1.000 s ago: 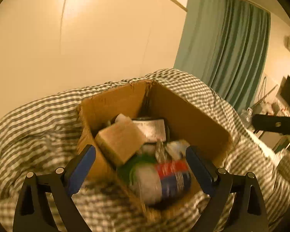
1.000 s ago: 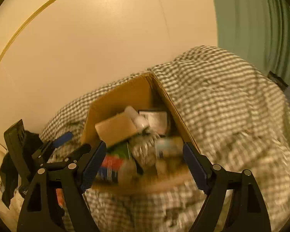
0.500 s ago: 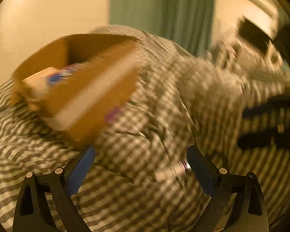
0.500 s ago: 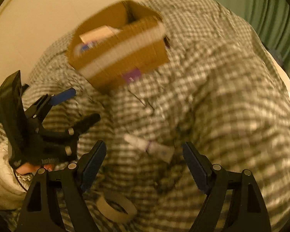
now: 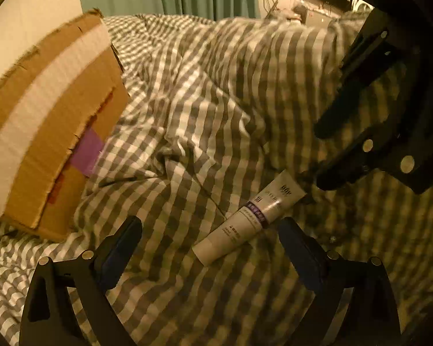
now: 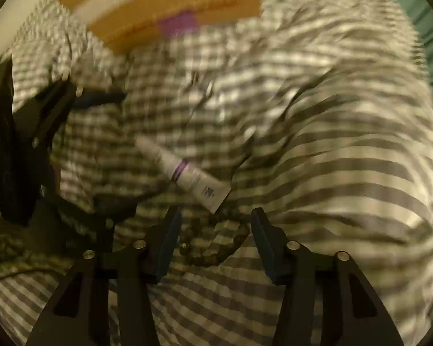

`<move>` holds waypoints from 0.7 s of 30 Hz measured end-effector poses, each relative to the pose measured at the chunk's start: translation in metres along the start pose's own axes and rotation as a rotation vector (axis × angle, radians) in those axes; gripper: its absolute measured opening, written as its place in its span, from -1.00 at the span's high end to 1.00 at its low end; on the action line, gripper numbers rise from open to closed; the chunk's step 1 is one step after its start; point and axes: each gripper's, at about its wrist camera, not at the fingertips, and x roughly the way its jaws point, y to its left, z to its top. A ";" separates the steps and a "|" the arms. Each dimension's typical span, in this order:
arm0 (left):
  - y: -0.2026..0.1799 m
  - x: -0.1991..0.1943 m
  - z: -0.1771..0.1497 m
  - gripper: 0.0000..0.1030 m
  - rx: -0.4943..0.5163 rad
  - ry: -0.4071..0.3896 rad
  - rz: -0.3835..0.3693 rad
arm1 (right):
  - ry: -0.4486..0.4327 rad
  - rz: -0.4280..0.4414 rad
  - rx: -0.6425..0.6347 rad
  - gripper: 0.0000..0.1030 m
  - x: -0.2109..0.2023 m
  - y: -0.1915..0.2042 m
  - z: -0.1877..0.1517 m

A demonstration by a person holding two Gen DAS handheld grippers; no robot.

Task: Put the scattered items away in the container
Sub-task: 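Grasp the white tube with the left tool while the right tool grasps the bead bracelet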

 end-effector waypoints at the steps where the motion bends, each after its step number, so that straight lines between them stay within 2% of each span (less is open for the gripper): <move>1: 0.000 0.004 0.000 -0.90 0.004 0.008 -0.014 | 0.020 0.011 0.004 0.16 0.006 -0.003 0.001; 4: -0.006 0.016 -0.002 -0.90 0.029 0.018 -0.045 | 0.080 -0.033 0.013 0.28 0.025 -0.011 0.002; 6: -0.010 0.021 -0.002 -0.73 0.043 0.018 -0.046 | 0.106 -0.054 -0.006 0.28 0.035 -0.010 0.001; 8: -0.011 0.026 -0.002 -0.20 0.045 0.033 -0.052 | 0.126 -0.065 -0.033 0.28 0.042 -0.006 -0.001; 11: -0.007 0.021 -0.004 0.26 0.040 0.041 -0.058 | 0.157 -0.086 -0.057 0.28 0.054 -0.003 -0.003; 15: -0.003 0.006 -0.013 0.48 -0.014 0.062 -0.035 | 0.211 -0.120 -0.102 0.28 0.075 0.001 -0.009; 18: -0.003 -0.010 -0.017 0.59 -0.035 0.059 0.008 | 0.204 -0.175 -0.130 0.57 0.079 0.007 -0.014; 19: -0.001 -0.018 -0.016 0.59 -0.067 0.053 0.013 | 0.192 -0.175 -0.125 0.75 0.076 0.007 -0.015; 21: 0.007 -0.033 -0.017 0.59 -0.128 0.034 0.024 | 0.142 -0.167 -0.110 0.77 0.064 0.009 -0.019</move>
